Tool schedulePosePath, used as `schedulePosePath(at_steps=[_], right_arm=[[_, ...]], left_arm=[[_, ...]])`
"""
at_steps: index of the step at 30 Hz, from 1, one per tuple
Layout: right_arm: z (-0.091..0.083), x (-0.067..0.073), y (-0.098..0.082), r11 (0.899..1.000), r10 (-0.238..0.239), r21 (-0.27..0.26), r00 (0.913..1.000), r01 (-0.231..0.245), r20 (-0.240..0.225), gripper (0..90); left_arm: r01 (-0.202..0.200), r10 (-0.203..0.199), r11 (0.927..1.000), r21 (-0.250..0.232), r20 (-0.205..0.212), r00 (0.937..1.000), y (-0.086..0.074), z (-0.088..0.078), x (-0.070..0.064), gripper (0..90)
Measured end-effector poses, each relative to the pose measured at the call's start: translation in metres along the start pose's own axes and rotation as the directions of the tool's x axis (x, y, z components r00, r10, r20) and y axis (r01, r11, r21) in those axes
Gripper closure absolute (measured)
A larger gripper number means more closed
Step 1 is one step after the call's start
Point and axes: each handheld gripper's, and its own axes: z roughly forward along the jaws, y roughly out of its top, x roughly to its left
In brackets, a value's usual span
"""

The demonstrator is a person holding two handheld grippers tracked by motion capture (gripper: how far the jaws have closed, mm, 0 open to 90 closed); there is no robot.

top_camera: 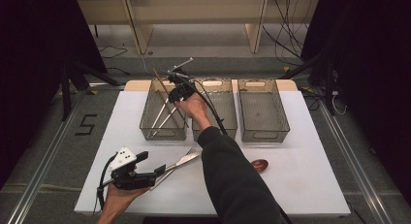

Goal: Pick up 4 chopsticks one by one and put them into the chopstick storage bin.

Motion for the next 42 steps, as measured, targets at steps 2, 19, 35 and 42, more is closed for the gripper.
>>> schedulePosePath(at_steps=[2, 19, 35, 42], right_arm=[[0.003, 0.0, 0.001, 1.0, 0.008, 0.006, 1.0, -0.008, 0.004, 84.9], [0.015, 0.002, 0.005, 0.999, 0.03, 0.024, 0.9994, -0.03, 0.017, 84.7], [0.02, -0.002, 0.007, 0.998, 0.051, 0.027, 0.9984, -0.051, 0.023, 84.6], [0.025, -0.001, 0.009, 0.998, 0.06, 0.034, 0.9977, -0.061, 0.03, 84.3]], left_arm=[[-0.003, 0.003, 1.0, -0.001, 0.001, 1.0, 0.0, 0.0, 0.0, 16.3], [-0.002, 0.002, 1.0, 0.002, 0.004, 1.0, 0.0, 0.0, -0.001, 16.3], [-0.001, 0.001, 1.0, 0.001, 0.004, 1.0, 0.0, 0.0, -0.001, 16.3], [-0.002, 0.002, 1.0, 0.0, 0.005, 1.0, 0.0, -0.001, -0.001, 16.3]])
